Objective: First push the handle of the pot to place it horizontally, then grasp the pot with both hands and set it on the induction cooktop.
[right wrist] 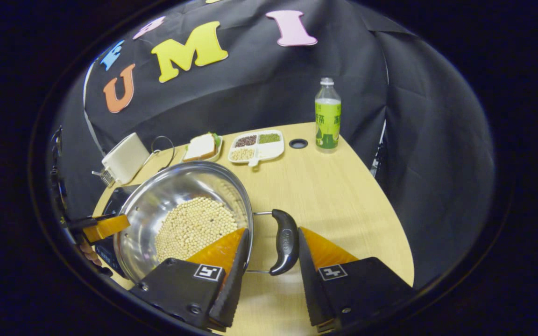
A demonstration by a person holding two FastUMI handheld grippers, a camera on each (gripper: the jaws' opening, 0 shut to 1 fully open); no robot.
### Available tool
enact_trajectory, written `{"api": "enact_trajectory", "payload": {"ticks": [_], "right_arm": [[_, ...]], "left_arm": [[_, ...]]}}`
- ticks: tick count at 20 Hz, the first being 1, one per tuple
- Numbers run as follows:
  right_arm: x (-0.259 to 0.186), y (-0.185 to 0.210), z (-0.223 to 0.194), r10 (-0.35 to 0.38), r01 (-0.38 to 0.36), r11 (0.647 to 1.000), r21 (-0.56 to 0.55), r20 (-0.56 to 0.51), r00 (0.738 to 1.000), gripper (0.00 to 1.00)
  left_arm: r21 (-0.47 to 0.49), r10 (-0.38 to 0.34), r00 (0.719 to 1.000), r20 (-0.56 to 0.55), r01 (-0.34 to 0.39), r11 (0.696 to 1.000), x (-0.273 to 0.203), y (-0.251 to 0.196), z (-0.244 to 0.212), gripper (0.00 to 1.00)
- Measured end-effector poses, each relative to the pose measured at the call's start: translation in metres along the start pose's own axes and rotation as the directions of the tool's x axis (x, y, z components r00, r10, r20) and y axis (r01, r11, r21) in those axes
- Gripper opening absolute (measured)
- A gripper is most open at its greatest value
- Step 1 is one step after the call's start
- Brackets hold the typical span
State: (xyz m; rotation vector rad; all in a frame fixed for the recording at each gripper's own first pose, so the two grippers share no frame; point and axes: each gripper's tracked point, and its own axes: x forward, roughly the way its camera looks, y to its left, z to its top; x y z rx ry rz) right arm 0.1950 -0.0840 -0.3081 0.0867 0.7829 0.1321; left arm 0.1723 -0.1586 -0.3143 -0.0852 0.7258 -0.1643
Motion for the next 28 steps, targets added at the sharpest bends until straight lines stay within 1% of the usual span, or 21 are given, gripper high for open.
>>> {"api": "enact_trajectory", "payload": {"ticks": [3, 6, 9, 12, 16, 19, 23, 24, 26, 28], "right_arm": [[-0.026, 0.016, 0.015, -0.009, 0.010, 1.000, -0.027, 0.022, 1.000, 0.59], [-0.043, 0.042, 0.032, -0.007, 0.010, 0.999, -0.048, 0.057, 0.998, 0.60], [-0.051, 0.075, 0.039, 0.001, 0.003, 0.998, -0.057, 0.062, 0.998, 0.60], [-0.052, 0.116, 0.041, 0.016, -0.012, 0.998, -0.069, 0.062, 0.998, 0.60], [-0.045, 0.174, 0.043, 0.052, -0.047, 0.995, -0.090, 0.059, 0.997, 0.60], [-0.036, 0.217, 0.041, 0.079, -0.073, 0.991, -0.111, 0.055, 0.995, 0.60], [-0.018, 0.268, 0.041, 0.108, -0.099, 0.985, -0.144, 0.059, 0.992, 0.61], [-0.012, 0.279, 0.041, 0.116, -0.105, 0.982, -0.157, 0.058, 0.992, 0.60], [-0.001, 0.297, 0.042, 0.123, -0.111, 0.978, -0.176, 0.058, 0.991, 0.61], [0.012, 0.312, 0.038, 0.128, -0.118, 0.976, -0.183, 0.043, 0.991, 0.60]], "left_arm": [[-0.013, -0.013, 0.999, 0.036, 0.013, 1.000, -0.021, 0.009, 0.016, 0.55], [-0.011, -0.011, 0.996, 0.088, 0.012, 1.000, -0.042, 0.026, 0.035, 0.55], [-0.029, -0.005, 0.995, 0.098, 0.007, 1.000, -0.058, 0.054, 0.042, 0.55], [-0.052, 0.013, 0.994, 0.110, -0.007, 0.999, -0.070, 0.091, 0.048, 0.55], [-0.078, 0.051, 0.991, 0.125, -0.041, 0.996, -0.084, 0.144, 0.054, 0.55], [-0.083, 0.092, 0.985, 0.144, -0.080, 0.993, -0.094, 0.184, 0.059, 0.55], [-0.124, 0.132, 0.981, 0.144, -0.115, 0.986, -0.094, 0.232, 0.059, 0.55], [-0.118, 0.145, 0.978, 0.153, -0.128, 0.985, -0.093, 0.243, 0.061, 0.55], [-0.113, 0.165, 0.973, 0.159, -0.148, 0.982, -0.089, 0.264, 0.060, 0.55], [-0.124, 0.181, 0.972, 0.148, -0.163, 0.979, -0.083, 0.277, 0.055, 0.55]]}}
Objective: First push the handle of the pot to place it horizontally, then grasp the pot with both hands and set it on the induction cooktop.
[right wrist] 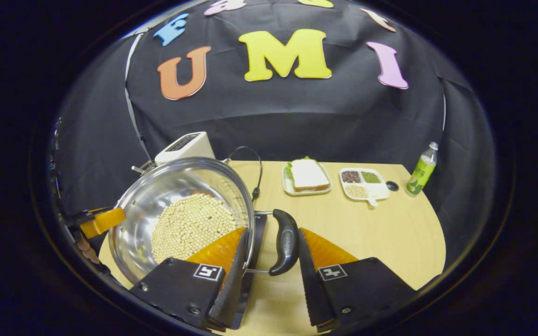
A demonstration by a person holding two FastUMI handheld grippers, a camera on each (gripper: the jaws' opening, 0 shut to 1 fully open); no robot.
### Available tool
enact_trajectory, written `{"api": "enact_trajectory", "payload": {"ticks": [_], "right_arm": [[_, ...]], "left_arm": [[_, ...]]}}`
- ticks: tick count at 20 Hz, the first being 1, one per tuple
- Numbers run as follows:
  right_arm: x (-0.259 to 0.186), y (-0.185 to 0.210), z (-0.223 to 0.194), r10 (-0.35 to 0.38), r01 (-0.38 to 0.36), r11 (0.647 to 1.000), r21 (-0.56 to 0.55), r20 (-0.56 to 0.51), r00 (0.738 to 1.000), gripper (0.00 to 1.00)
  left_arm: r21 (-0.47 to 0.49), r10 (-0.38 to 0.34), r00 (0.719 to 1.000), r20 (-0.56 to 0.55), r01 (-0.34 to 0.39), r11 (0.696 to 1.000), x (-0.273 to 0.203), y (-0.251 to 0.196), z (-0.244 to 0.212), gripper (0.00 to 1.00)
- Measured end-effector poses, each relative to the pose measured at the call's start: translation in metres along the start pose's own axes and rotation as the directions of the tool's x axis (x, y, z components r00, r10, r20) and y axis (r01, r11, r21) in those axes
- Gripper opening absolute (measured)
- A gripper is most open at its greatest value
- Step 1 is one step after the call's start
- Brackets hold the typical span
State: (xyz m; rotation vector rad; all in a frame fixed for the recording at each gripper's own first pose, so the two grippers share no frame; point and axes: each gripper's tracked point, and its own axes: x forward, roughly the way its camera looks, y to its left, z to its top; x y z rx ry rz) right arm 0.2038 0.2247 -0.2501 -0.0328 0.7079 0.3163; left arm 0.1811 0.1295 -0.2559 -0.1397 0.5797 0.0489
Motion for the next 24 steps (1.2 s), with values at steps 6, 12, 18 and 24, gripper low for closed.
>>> {"api": "enact_trajectory", "payload": {"ticks": [6, 12, 18, 24], "right_arm": [[0.036, 0.016, -0.016, 0.003, -0.003, 1.000, -0.003, -0.042, 0.999, 0.60], [0.058, 0.013, -0.033, 0.024, -0.022, 0.999, 0.035, -0.061, 0.998, 0.60], [0.057, 0.010, -0.035, 0.037, -0.035, 0.997, 0.065, -0.027, 0.999, 0.60], [0.049, 0.006, -0.031, 0.059, -0.059, 0.998, -0.002, 0.048, 0.997, 0.70]], "left_arm": [[-0.017, 0.004, 1.000, -0.027, -0.005, 1.000, 0.030, 0.026, -0.022, 0.55], [-0.013, -0.003, 1.000, -0.017, 0.003, 1.000, 0.042, 0.024, -0.029, 0.55], [-0.019, -0.009, 1.000, -0.003, 0.009, 1.000, 0.043, 0.021, -0.029, 0.55], [-0.017, -0.027, 0.999, 0.046, 0.028, 0.999, 0.037, 0.025, -0.017, 0.61]]}}
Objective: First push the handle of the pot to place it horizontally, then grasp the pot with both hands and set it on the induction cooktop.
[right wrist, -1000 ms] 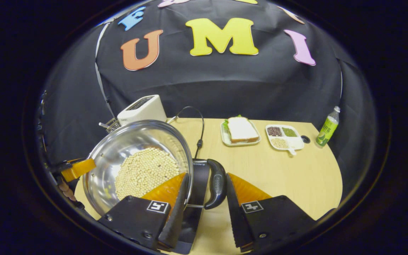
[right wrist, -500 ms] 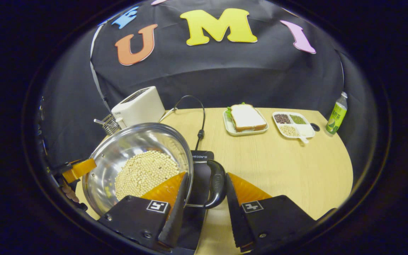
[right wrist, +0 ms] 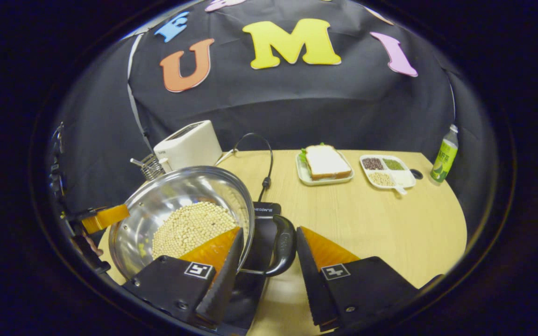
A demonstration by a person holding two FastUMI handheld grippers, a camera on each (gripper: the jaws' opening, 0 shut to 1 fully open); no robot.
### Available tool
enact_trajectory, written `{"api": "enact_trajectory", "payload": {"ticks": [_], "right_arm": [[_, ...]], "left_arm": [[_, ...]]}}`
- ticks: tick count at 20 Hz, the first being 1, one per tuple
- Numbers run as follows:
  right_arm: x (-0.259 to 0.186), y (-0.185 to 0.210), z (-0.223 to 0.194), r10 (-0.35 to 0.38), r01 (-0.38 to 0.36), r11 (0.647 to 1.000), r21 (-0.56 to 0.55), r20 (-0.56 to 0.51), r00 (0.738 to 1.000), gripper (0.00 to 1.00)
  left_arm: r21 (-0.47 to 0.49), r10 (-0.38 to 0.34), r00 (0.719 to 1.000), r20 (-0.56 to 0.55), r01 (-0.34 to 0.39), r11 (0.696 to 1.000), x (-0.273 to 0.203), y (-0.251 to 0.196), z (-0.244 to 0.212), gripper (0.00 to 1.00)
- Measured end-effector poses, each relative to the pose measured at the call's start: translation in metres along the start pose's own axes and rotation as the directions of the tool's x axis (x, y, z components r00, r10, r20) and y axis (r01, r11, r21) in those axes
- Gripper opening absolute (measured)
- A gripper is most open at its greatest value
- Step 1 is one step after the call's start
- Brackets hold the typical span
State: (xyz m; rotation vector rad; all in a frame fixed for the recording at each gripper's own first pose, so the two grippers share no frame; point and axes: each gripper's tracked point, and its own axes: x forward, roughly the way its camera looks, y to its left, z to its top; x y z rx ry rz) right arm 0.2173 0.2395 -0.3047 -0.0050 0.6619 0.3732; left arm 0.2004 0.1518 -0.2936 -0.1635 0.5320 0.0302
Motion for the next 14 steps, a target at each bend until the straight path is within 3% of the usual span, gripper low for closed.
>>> {"api": "enact_trajectory", "payload": {"ticks": [2, 3, 4, 8, 11, 12, 14], "right_arm": [[-0.010, -0.005, 0.000, -0.010, 0.011, 1.000, -0.014, 0.034, 0.999, 0.80], [-0.017, -0.005, 0.000, -0.007, 0.007, 1.000, -0.009, 0.046, 0.999, 0.81], [-0.025, -0.006, 0.000, -0.007, 0.006, 1.000, 0.004, 0.062, 0.998, 0.85], [-0.067, -0.012, 0.010, -0.017, 0.015, 1.000, 0.017, 0.146, 0.989, 0.80], [-0.109, -0.020, 0.020, -0.050, 0.052, 0.999, -0.001, 0.230, 0.972, 0.86], [-0.126, -0.021, 0.025, -0.058, 0.063, 0.998, -0.010, 0.268, 0.962, 0.94], [-0.159, -0.028, 0.031, -0.086, 0.102, 0.994, -0.028, 0.345, 0.935, 0.94]], "left_arm": [[0.009, 0.024, 0.998, 0.056, -0.025, 1.000, -0.012, 0.007, 0.014, 0.69], [0.014, 0.034, 0.996, 0.078, -0.035, 0.999, -0.019, 0.007, 0.021, 0.67], [0.017, 0.040, 0.995, 0.095, -0.041, 0.999, -0.026, 0.005, 0.025, 0.92], [0.022, 0.047, 0.988, 0.149, -0.050, 0.998, -0.058, -0.009, 0.032, 0.96], [0.047, 0.039, 0.977, 0.210, -0.050, 0.998, -0.094, -0.023, 0.042, 0.96], [0.053, 0.037, 0.970, 0.240, -0.051, 0.997, -0.107, -0.030, 0.047, 0.96], [0.064, 0.022, 0.953, 0.301, -0.043, 0.997, -0.134, -0.050, 0.058, 0.96]]}}
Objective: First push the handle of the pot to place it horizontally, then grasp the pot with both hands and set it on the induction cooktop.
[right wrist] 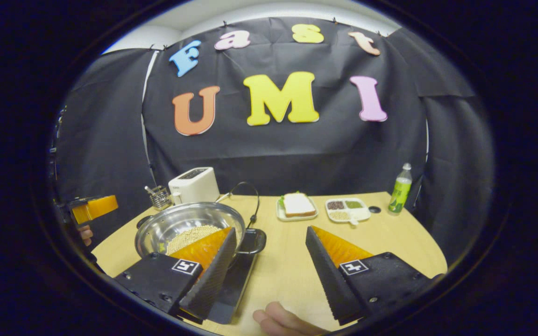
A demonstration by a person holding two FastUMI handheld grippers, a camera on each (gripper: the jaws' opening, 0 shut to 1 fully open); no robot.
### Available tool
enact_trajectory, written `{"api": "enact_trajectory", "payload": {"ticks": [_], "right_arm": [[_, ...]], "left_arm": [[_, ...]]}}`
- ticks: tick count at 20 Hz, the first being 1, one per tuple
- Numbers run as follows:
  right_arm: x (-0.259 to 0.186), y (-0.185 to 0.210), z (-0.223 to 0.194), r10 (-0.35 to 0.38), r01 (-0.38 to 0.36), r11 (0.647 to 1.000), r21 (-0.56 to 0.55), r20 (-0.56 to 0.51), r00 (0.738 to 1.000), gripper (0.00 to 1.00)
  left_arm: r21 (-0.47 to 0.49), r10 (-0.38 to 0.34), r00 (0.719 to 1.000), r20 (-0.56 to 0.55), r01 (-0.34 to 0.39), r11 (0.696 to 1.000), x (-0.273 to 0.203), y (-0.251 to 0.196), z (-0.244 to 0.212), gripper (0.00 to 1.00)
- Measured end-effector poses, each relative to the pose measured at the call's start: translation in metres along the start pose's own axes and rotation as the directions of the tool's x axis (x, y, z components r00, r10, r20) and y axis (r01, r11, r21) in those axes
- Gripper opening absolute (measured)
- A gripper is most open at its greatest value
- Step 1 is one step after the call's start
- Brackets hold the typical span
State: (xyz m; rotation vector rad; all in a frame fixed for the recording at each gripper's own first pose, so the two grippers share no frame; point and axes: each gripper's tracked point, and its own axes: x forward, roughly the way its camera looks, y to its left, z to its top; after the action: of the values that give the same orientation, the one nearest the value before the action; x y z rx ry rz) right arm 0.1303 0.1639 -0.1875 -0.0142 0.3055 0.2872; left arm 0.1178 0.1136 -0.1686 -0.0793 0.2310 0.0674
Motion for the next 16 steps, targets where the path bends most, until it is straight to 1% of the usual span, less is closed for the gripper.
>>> {"api": "enact_trajectory", "payload": {"ticks": [2, 5, 6, 7, 9, 12, 14, 16], "right_arm": [[-0.030, -0.009, 0.014, -0.026, 0.028, 0.999, -0.030, 0.064, 0.998, 0.94], [-0.078, -0.022, 0.037, -0.050, 0.058, 0.997, -0.052, 0.153, 0.987, 0.94], [-0.096, -0.026, 0.045, -0.058, 0.067, 0.997, -0.048, 0.182, 0.982, 1.00], [-0.112, -0.030, 0.053, -0.059, 0.069, 0.997, -0.041, 0.209, 0.976, 1.00], [-0.143, -0.037, 0.066, -0.063, 0.070, 0.997, -0.017, 0.252, 0.966, 1.00], [-0.180, -0.052, 0.075, -0.078, 0.079, 0.997, 0.010, 0.270, 0.960, 1.00], [-0.204, -0.065, 0.081, -0.093, 0.089, 0.996, 0.028, 0.287, 0.953, 1.00], [-0.224, -0.076, 0.086, -0.102, 0.093, 0.995, 0.046, 0.310, 0.945, 1.00]], "left_arm": [[0.007, -0.005, 0.999, 0.050, 0.004, 1.000, -0.022, -0.015, 0.020, 0.96], [0.010, -0.017, 0.991, 0.133, 0.015, 1.000, -0.068, -0.039, 0.053, 0.95], [0.011, -0.022, 0.988, 0.156, 0.020, 1.000, -0.081, -0.046, 0.062, 0.95], [0.010, -0.025, 0.985, 0.169, 0.024, 1.000, -0.095, -0.053, 0.067, 0.95], [0.021, -0.041, 0.981, 0.189, 0.037, 0.999, -0.120, -0.066, 0.074, 0.95], [0.029, -0.026, 0.976, 0.214, 0.020, 0.999, -0.154, -0.072, 0.083, 0.95], [0.008, -0.018, 0.970, 0.243, 0.016, 1.000, -0.176, -0.074, 0.082, 0.95], [-0.033, -0.029, 0.969, 0.244, 0.038, 0.999, -0.192, -0.075, 0.077, 0.95]]}}
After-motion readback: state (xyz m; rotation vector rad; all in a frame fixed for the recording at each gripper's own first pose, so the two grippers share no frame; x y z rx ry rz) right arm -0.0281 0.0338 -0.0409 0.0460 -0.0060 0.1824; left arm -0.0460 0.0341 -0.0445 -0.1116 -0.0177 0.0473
